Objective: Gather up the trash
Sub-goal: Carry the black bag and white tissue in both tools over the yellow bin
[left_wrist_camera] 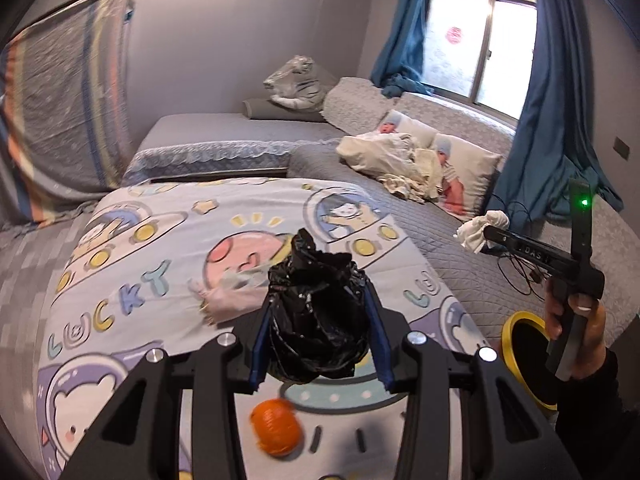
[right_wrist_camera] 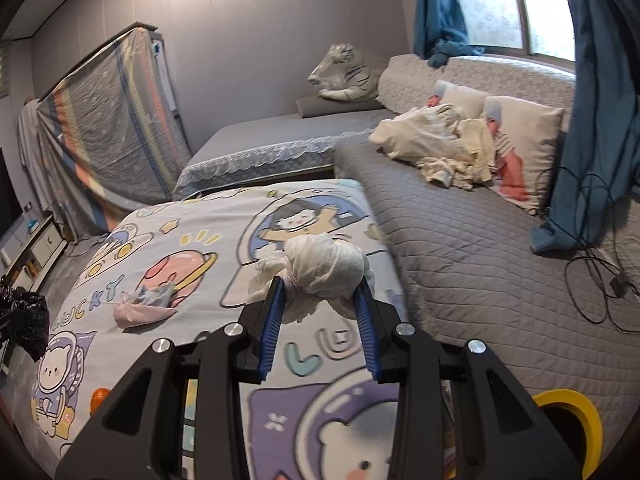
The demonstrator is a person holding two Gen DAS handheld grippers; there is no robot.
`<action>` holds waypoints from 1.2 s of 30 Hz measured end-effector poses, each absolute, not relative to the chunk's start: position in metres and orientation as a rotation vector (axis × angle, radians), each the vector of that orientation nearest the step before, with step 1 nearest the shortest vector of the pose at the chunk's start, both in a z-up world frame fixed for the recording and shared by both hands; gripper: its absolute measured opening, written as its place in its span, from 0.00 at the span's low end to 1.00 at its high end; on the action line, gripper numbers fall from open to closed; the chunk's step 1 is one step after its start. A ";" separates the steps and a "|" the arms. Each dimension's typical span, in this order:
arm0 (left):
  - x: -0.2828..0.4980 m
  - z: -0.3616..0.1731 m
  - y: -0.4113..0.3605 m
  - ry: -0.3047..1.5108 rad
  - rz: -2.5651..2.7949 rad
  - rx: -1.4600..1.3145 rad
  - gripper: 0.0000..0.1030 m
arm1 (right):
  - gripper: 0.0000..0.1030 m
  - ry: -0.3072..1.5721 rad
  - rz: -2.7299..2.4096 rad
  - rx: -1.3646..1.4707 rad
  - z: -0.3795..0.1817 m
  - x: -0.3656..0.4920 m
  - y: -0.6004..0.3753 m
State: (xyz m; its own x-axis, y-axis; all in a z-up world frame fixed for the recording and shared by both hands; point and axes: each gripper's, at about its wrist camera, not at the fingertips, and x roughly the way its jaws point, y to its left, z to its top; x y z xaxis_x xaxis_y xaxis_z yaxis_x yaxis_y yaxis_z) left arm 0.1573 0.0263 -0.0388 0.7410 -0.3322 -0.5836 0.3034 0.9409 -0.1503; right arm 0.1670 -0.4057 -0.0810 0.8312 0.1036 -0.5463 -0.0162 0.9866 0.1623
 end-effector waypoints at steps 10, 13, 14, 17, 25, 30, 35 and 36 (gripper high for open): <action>0.178 -0.029 -0.086 0.640 -0.556 0.063 0.38 | 0.32 0.566 -0.100 0.210 -0.088 0.121 -0.487; 0.179 -0.030 -0.115 0.642 -0.610 0.087 0.38 | 0.32 0.564 -0.160 0.231 -0.095 0.103 -0.513; 0.179 -0.030 -0.128 0.645 -0.636 0.098 0.38 | 0.32 0.563 -0.175 0.235 -0.097 0.099 -0.519; 0.177 -0.031 -0.159 0.644 -0.691 0.128 0.38 | 0.32 0.566 -0.225 0.254 -0.104 0.082 -0.540; 0.162 -0.038 -0.225 0.646 -0.814 0.189 0.38 | 0.32 0.569 -0.340 0.265 -0.120 0.039 -0.573; 0.152 -0.047 -0.261 0.664 -0.883 0.215 0.38 | 0.33 0.581 -0.386 0.278 -0.131 0.018 -0.588; 0.147 -0.059 -0.290 0.689 -0.946 0.227 0.38 | 0.33 0.601 -0.424 0.299 -0.143 0.002 -0.600; 0.146 -0.062 -0.297 0.692 -0.959 0.229 0.38 | 0.33 0.605 -0.429 0.304 -0.144 0.001 -0.602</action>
State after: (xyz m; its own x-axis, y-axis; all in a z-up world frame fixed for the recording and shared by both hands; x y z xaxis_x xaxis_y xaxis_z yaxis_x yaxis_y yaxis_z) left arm 0.1459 -0.2966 -0.0615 0.3810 -0.6733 -0.6336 0.8134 0.5700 -0.1166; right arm 0.0007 -0.6017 -0.1445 0.7392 -0.2974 -0.6043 0.4716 0.8691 0.1492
